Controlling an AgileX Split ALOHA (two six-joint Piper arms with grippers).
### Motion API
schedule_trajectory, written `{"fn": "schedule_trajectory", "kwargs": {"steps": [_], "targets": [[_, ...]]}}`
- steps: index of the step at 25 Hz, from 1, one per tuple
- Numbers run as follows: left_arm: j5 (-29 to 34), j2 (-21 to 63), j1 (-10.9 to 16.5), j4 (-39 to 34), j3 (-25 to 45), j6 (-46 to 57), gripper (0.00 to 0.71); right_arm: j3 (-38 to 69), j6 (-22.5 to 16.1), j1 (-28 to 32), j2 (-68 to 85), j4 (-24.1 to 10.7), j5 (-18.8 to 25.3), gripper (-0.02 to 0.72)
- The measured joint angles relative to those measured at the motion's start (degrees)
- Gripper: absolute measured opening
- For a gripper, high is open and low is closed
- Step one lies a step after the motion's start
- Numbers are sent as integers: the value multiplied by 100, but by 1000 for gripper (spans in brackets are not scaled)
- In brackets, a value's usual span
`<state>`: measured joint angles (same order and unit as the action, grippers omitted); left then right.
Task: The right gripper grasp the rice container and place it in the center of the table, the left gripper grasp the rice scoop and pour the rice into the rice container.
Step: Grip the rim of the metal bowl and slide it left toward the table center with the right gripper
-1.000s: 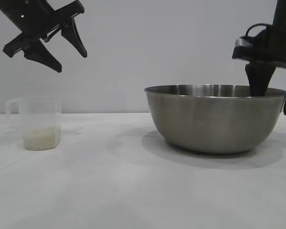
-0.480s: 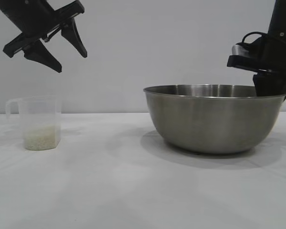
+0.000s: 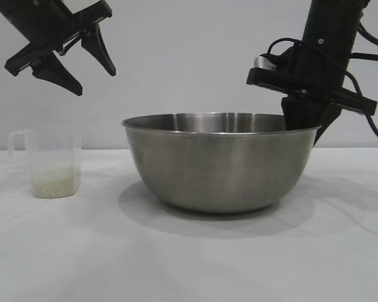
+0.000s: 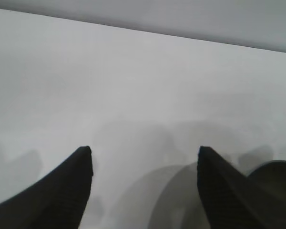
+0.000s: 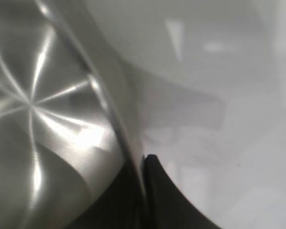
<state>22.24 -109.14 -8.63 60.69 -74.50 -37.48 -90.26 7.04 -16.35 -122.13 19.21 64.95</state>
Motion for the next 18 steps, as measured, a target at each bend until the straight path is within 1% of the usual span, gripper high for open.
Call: {"fn": "schedule_trajectory", "kwargs": {"steps": [6,7,8,14,16,17,18], "targets": [[0,0,0,0,0,0,414,0,0,-103,-8,145,-101,0],[0,0,0,0,0,0,414,0,0,-102,-8,162,-126,49],[2,0,0,0,0,0,414,0,0,-102,-8,171,-148,49],[25,0,0,0,0,0,414,0,0,-102,3,184,-161,389],[25,0,0,0,0,0,414,0,-11,-102,75,154,-161,477],[25,0,0,0,0,0,414,0,-11,-102,153,112,-161,508],[25,0,0,0,0,0,414,0,-20,-102,250,38,-161,500]]}}
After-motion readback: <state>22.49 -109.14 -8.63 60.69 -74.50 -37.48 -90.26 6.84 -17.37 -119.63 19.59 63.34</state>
